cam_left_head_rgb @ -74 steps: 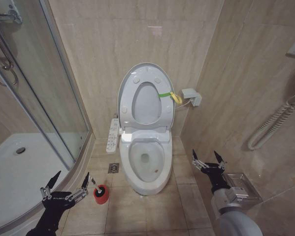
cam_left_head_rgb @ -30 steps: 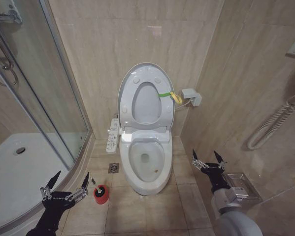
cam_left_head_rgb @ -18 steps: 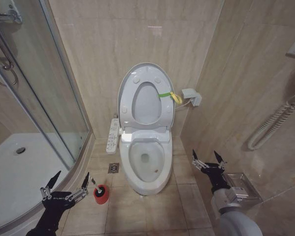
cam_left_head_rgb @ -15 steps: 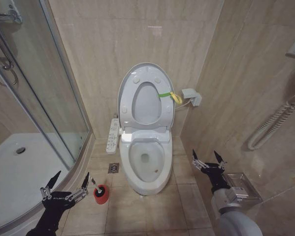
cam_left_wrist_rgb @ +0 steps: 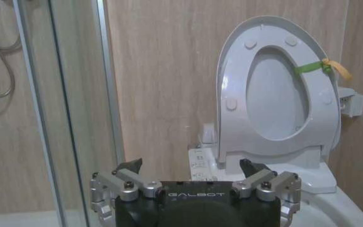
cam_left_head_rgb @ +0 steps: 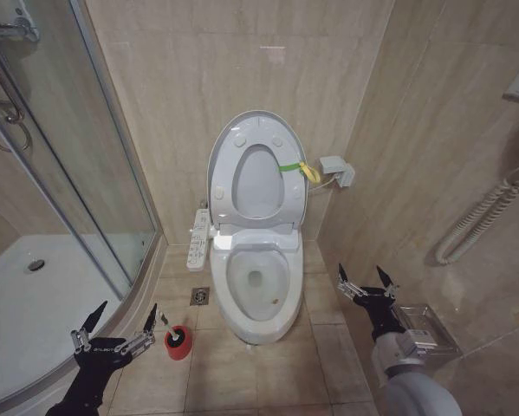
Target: Open the toilet lid, clean the toilet bowl with a toilet brush, close the toilet lid, and flush.
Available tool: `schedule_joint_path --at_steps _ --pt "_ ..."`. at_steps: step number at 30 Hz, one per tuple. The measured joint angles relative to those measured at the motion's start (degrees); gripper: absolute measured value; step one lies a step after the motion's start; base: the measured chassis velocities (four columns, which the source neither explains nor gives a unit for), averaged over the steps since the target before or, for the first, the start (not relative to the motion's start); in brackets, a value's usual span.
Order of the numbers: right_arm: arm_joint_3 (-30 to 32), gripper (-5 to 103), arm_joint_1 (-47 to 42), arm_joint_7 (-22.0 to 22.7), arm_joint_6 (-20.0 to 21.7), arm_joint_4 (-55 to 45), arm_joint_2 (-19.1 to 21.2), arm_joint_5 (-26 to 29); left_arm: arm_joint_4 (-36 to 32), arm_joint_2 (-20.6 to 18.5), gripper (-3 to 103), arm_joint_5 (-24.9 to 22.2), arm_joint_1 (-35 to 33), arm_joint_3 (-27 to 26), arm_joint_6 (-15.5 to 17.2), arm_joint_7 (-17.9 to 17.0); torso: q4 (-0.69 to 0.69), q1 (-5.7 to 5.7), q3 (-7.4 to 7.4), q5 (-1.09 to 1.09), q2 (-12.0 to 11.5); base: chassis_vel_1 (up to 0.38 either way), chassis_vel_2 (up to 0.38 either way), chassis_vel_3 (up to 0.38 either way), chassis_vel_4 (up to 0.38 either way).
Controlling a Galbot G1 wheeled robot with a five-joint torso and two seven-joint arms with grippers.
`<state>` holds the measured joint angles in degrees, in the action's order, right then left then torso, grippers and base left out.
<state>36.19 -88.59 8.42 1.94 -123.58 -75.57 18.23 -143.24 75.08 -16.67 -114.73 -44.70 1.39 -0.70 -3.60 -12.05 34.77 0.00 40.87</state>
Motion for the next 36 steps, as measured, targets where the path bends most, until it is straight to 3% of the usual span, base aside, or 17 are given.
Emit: schedule_joint_path --at_steps 18,25,30,32,36 --pt "0.0 100 0.0 0.0 0.0 0.0 0.0 0.0 0.0 0.0 100 0.0 0.0 0.0 0.0 0.0 0.0 0.0 0.0 0.0 0.0 0.0 0.0 0.0 0.0" --pt "0.01 100 0.0 0.0 0.0 0.01 0.0 0.0 0.93 -0.11 100 -0.41 2.13 0.37 1.36 -0.21 0.01 0.0 0.0 0.01 0.0 0.0 0.0 0.0 0.0" --pt "0.0 100 0.0 0.0 0.0 0.01 0.01 0.0 4.06 -0.6 100 -2.14 8.19 1.62 5.61 -1.23 -0.01 0.0 0.0 0.0 0.0 0.0 0.0 0.0 0.0" --pt "0.0 100 0.0 0.0 0.0 0.01 0.01 0.0 6.72 -1.04 100 -3.6 13.35 2.7 9.29 -2.08 -0.01 0.0 0.0 -0.01 0.0 0.0 0.0 0.0 0.0" --pt "0.0 100 0.0 0.0 0.0 0.01 0.01 0.0 9.74 -1.52 100 -5.28 19.23 3.92 13.42 -3.08 0.0 -0.01 0.0 -0.01 0.0 0.0 0.0 0.0 0.0"
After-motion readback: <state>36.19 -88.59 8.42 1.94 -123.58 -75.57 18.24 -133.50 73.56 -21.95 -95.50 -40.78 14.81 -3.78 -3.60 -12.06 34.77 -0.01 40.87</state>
